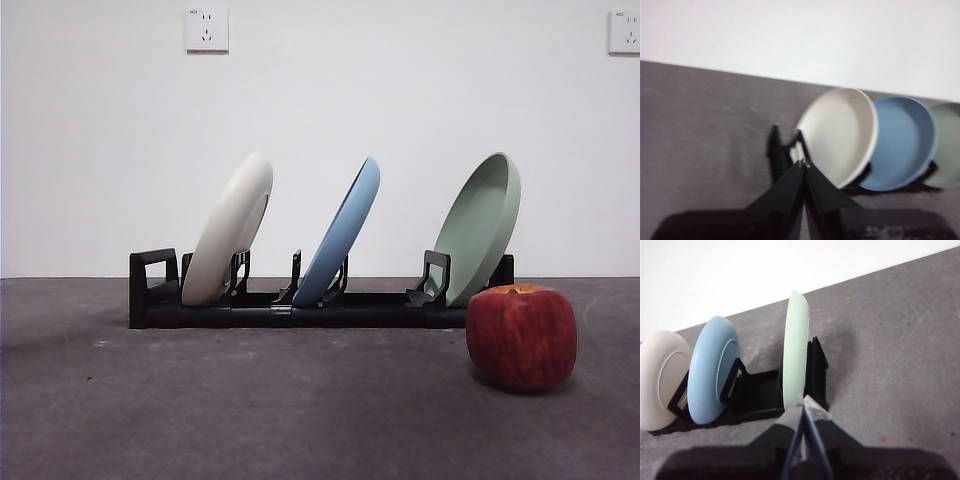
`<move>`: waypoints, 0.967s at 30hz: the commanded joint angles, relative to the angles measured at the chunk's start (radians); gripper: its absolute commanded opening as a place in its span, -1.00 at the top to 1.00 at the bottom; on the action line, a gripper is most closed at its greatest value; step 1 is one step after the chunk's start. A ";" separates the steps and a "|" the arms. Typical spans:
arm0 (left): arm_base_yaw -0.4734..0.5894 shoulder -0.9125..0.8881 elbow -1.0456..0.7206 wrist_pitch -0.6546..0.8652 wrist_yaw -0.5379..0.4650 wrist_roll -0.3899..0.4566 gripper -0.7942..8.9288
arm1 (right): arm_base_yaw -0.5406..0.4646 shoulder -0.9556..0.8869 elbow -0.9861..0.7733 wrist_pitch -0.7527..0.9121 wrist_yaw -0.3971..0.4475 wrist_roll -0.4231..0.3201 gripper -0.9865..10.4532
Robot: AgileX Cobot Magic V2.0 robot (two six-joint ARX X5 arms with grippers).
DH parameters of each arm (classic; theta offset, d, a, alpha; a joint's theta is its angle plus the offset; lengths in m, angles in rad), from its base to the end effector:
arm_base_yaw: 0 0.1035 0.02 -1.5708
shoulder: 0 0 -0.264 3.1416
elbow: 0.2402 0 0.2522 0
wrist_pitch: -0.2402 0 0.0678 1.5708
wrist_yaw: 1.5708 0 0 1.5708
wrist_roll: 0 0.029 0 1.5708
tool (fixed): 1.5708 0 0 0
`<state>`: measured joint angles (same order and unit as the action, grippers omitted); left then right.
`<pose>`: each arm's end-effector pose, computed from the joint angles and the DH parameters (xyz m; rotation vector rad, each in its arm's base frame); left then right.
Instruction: Take the yellow plate from the plate rack,put the plate on the table,take the apple from the table,put the apple in the plate
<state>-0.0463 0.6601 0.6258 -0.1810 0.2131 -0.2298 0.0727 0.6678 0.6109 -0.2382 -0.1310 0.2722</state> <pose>0.1518 -0.0132 0.2964 -0.2456 0.2440 -0.2326 0.1524 0.0149 0.2849 0.2779 0.3212 0.1608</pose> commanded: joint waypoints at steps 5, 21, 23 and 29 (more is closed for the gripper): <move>0.000 0.282 0.223 -0.069 0.132 -0.006 0.84 | 0.001 0.197 0.199 -0.064 -0.085 -0.074 0.81; -0.092 0.768 0.689 -0.234 0.215 0.026 0.31 | 0.002 0.370 0.344 -0.135 -0.212 -0.100 0.37; -0.114 0.829 0.752 -0.260 0.215 0.034 0.31 | 0.002 0.371 0.344 -0.144 -0.211 -0.101 0.37; -0.182 0.974 0.898 -0.319 0.213 0.051 0.31 | 0.002 0.371 0.344 -0.164 -0.211 -0.101 0.38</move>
<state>-0.2195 1.6154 1.5150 -0.4973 0.4244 -0.1982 0.0727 1.0351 0.9520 -0.4023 -0.3408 0.1825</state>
